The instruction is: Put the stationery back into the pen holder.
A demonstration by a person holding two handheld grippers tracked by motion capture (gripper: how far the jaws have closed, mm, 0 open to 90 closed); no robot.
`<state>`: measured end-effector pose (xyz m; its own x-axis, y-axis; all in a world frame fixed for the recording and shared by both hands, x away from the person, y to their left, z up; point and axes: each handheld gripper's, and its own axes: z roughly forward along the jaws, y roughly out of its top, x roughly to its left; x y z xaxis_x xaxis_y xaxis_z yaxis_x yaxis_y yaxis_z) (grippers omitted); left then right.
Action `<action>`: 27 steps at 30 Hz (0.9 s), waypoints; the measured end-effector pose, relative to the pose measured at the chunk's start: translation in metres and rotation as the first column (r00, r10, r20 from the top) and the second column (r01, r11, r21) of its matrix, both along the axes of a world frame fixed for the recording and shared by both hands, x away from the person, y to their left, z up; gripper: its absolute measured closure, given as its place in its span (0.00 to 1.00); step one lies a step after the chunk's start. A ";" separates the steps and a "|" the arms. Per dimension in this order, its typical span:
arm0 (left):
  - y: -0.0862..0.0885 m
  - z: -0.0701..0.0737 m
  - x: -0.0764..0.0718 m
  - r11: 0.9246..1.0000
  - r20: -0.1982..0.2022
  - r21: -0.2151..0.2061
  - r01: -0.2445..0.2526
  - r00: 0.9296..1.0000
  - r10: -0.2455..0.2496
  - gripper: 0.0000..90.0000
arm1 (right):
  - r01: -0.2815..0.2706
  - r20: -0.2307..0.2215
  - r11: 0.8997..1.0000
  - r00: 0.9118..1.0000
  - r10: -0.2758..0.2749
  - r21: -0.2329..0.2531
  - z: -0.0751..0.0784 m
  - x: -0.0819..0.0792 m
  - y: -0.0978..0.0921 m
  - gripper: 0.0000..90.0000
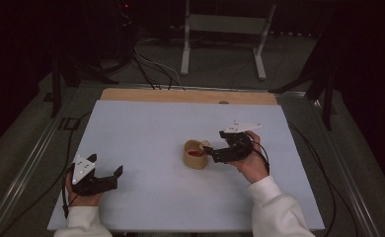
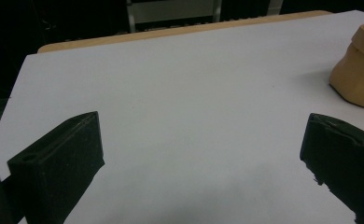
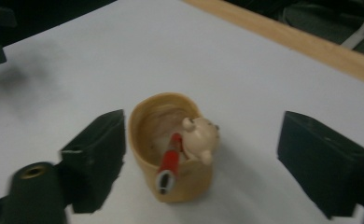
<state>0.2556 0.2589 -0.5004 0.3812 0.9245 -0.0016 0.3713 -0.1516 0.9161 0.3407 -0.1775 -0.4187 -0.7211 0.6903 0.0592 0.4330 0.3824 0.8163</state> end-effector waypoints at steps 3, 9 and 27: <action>0.000 0.000 0.000 1.000 -0.001 0.001 0.001 1.000 -0.001 0.00 | 0.017 0.017 1.000 1.000 -0.018 0.007 0.001 -0.001 -0.007 0.12; 0.001 -0.001 0.000 1.000 -0.007 -0.001 0.001 1.000 -0.001 0.00 | 0.078 0.033 0.997 0.996 -0.078 0.002 -0.002 -0.002 -0.024 0.06; 0.001 0.000 0.000 1.000 -0.007 0.000 -0.006 1.000 0.006 0.00 | 0.235 0.085 0.972 0.969 -0.234 -0.007 -0.018 -0.011 -0.079 0.00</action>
